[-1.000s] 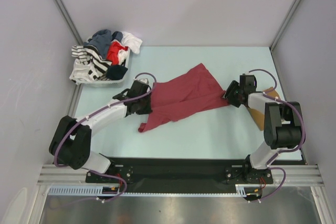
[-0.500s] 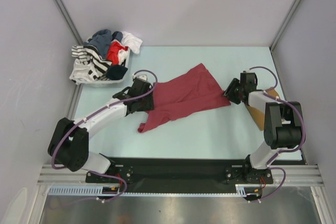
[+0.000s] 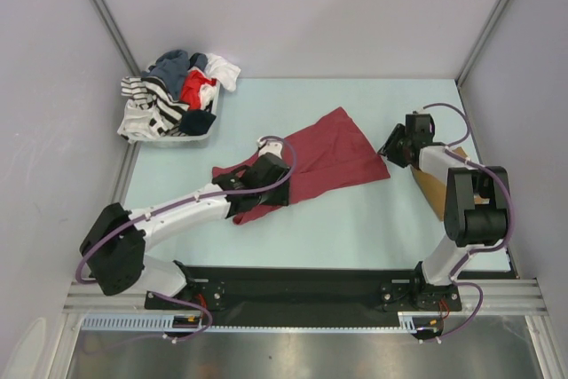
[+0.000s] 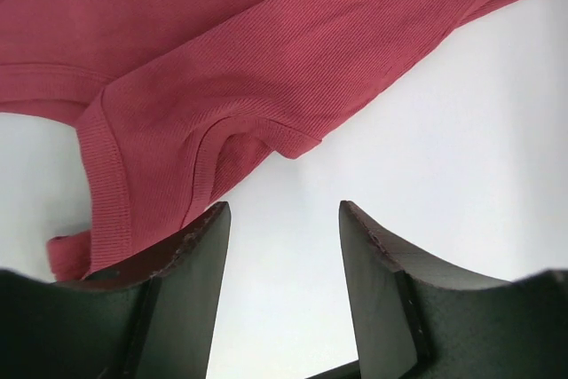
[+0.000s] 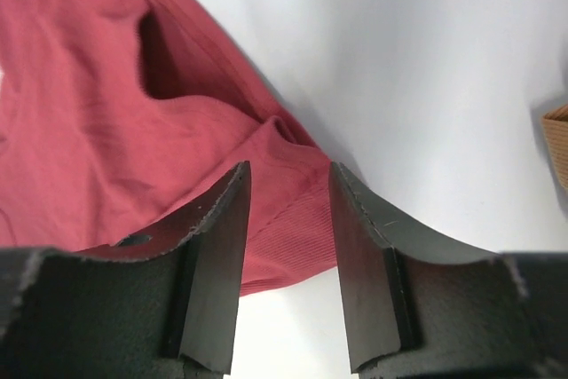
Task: Fold and stack the tank tops
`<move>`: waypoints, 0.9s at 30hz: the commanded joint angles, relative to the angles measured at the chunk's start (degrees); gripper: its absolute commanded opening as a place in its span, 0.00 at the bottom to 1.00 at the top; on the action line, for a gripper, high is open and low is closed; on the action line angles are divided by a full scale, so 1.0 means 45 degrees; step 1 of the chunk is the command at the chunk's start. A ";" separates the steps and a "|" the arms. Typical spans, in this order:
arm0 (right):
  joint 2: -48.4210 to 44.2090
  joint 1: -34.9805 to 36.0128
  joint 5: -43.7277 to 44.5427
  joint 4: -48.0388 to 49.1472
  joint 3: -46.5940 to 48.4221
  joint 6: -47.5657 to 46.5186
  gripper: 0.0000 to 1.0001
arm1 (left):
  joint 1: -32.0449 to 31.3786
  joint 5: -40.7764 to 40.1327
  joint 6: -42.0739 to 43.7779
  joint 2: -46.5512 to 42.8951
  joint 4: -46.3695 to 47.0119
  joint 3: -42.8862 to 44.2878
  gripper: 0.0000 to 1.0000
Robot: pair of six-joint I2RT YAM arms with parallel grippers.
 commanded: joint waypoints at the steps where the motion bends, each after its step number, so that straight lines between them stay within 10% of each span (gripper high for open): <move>1: 0.0506 0.0165 0.0393 -0.0082 0.0386 -0.0200 0.45 | -0.0152 0.0146 -0.0644 0.0257 0.0849 -0.0224 0.57; 13: 0.1093 0.0380 0.0511 -0.0160 0.0445 -0.0239 0.35 | -0.0484 0.0362 -0.0820 0.1038 0.1202 -0.0224 0.56; 19: 0.0412 0.0420 0.0744 -0.0238 0.0133 -0.0297 0.01 | -0.0484 0.0303 -0.0820 0.1214 0.1240 -0.0243 0.56; 27: -0.1055 0.0575 0.1701 -0.0551 -0.0356 -0.0473 0.00 | -0.0621 0.0284 -0.0957 0.1468 0.1552 -0.0301 0.56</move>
